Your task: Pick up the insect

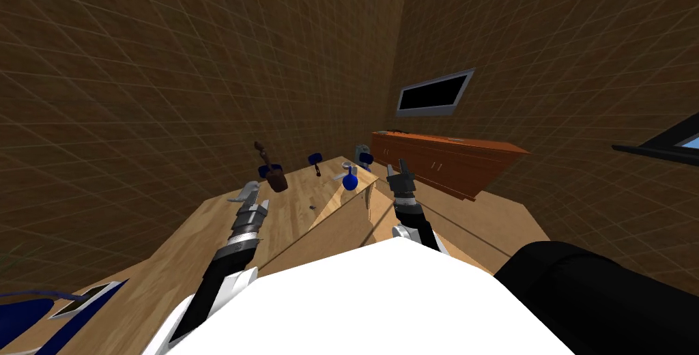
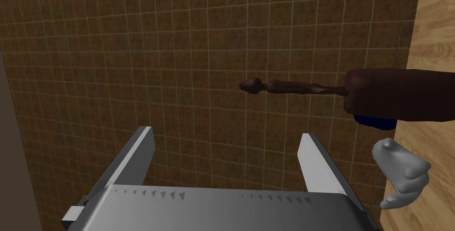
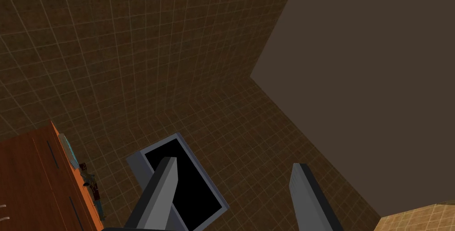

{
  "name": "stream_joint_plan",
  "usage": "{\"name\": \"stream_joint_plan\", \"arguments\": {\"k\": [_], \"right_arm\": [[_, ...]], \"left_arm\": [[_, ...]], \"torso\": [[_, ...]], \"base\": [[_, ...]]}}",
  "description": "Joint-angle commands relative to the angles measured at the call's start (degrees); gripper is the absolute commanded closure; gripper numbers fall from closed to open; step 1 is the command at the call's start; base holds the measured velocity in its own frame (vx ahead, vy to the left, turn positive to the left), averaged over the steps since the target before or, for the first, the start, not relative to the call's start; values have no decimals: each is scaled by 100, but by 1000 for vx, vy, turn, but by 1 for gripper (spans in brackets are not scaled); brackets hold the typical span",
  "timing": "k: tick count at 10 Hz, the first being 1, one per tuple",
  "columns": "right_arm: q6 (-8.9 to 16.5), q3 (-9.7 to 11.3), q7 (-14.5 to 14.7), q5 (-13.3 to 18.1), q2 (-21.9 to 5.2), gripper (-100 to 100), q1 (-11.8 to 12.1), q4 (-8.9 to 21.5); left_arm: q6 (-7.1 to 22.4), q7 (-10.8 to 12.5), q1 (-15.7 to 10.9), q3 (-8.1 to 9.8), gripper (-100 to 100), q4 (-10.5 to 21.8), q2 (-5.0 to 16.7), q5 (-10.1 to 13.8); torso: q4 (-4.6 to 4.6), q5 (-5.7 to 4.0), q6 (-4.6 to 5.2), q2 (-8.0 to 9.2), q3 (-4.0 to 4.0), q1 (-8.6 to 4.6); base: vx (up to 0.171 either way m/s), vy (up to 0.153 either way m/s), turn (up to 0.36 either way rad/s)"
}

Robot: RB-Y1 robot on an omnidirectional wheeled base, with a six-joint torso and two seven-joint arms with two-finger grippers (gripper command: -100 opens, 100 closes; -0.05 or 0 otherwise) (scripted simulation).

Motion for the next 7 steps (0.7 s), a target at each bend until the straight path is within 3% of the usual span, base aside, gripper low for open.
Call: {"name": "stream_joint_plan", "arguments": {"k": [1,2,3,4,7], "right_arm": [[0,0,0,0,0,0,0,0],[0,0,0,0,0,0,0,0],[0,0,0,0,0,0,0,0],[0,0,0,0,0,0,0,0],[0,0,0,0,0,0,0,0]], "left_arm": [[286,-56,-22,165,-100,152,39,-28],[324,-56,-22,165,-100,152,39,-28],[539,-105,-46,314,-100,279,63,-52],[604,-105,-46,314,-100,279,63,-52],[1075,-203,-92,610,-100,534,90,-97]], "torso": [[0,0,0,0,0,0],[-1,0,2,-4,-2,-8],[-1,-1,0,-2,-1,-3],[0,0,1,-1,-1,-3],[1,-2,0,2,1,-5]], "base": [[-7,-96,-116],[-14,-82,-41],[-17,-83,-94],[-15,-77,-55],[-21,-103,-84]]}}
